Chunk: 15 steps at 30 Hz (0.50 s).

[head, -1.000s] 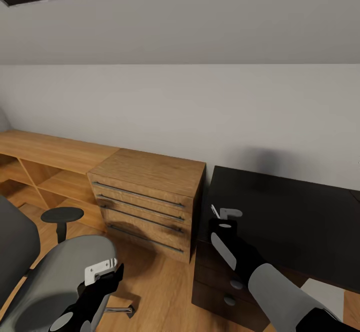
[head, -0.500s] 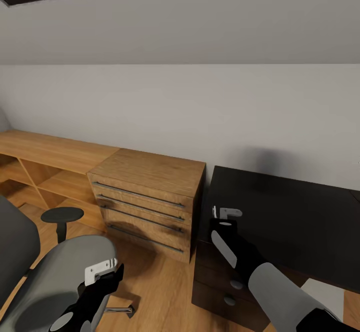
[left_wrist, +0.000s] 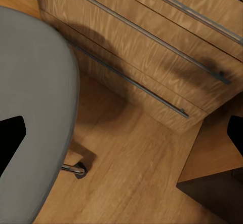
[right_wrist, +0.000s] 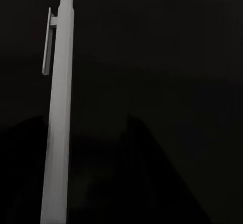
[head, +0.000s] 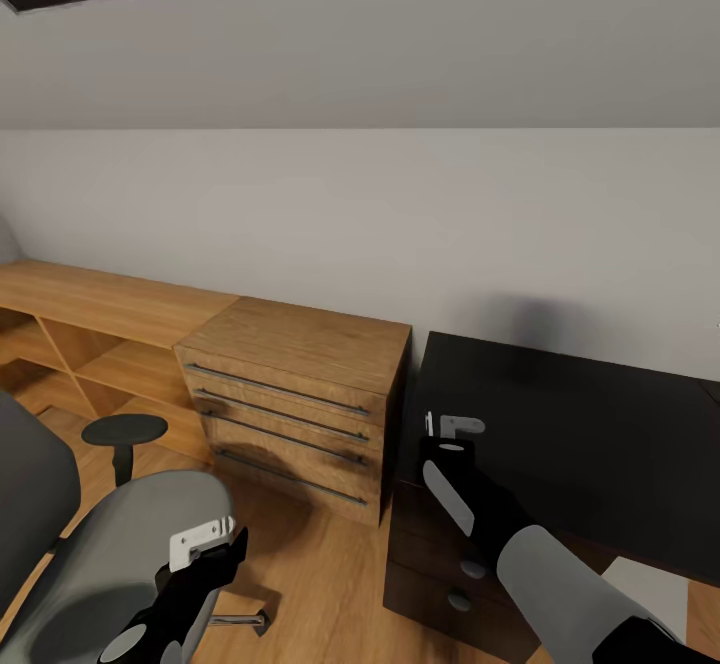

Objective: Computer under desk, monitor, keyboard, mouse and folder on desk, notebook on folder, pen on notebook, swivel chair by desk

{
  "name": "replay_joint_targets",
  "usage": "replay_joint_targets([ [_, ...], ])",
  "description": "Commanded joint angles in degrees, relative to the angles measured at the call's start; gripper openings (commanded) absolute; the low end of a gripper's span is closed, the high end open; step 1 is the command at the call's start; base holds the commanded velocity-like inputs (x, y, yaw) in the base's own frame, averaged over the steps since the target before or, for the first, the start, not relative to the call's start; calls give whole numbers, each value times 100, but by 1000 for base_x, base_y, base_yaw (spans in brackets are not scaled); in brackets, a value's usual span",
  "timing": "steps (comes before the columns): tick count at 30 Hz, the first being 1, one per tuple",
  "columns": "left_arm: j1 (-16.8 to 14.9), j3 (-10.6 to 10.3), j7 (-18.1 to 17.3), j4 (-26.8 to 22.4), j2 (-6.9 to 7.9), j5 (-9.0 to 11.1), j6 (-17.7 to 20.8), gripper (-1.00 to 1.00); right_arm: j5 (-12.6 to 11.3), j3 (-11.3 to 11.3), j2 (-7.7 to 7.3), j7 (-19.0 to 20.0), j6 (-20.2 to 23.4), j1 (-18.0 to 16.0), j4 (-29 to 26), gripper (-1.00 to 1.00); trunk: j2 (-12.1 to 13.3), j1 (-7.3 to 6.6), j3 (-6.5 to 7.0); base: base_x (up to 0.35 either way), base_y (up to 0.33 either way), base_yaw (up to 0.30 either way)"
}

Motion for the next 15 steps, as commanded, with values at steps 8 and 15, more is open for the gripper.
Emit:
replay_joint_targets([
  [8,0,2,32,-12,-4,61,25,100,-62,16,-3,-47,69,-3,4,-100,-2,1,-6,0,0,0],
  [15,0,2,32,-12,-3,59,25,100,-125,16,-3,-41,75,-3,0,-100,-2,1,-6,0,0,0],
])
